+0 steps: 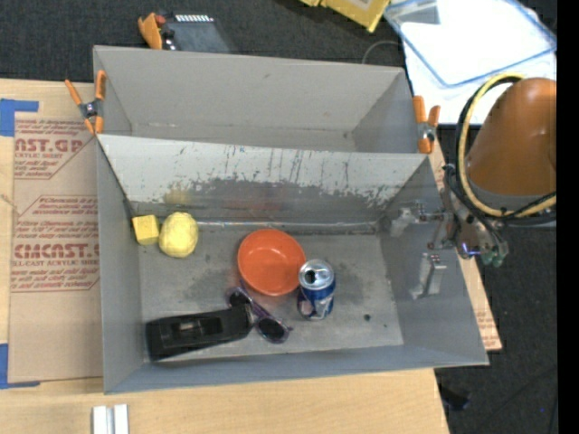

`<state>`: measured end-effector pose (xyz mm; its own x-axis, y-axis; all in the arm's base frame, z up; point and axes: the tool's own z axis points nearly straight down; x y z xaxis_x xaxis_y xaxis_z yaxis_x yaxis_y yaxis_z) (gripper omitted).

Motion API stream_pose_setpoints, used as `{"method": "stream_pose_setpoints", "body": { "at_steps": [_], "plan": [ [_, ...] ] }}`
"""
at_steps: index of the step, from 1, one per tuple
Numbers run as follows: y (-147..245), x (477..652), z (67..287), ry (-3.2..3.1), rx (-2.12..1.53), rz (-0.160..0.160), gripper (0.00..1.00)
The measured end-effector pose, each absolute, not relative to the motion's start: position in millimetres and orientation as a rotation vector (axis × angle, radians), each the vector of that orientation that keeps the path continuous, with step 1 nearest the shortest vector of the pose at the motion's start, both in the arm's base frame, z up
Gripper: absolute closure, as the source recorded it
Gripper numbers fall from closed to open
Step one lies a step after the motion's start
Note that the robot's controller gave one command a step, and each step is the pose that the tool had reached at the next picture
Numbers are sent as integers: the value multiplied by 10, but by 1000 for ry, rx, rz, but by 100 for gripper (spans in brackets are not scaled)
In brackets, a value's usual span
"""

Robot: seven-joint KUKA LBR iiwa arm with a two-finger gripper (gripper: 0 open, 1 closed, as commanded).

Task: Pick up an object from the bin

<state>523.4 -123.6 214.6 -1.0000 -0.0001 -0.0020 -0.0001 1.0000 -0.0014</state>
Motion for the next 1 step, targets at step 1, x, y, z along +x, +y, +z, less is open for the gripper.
{"method": "stream_pose_setpoints", "body": {
  "at_steps": [1],
  "plan": [
    [-1236, 5234, 2146, 3140, 0, -2, 0]
  ]
}}
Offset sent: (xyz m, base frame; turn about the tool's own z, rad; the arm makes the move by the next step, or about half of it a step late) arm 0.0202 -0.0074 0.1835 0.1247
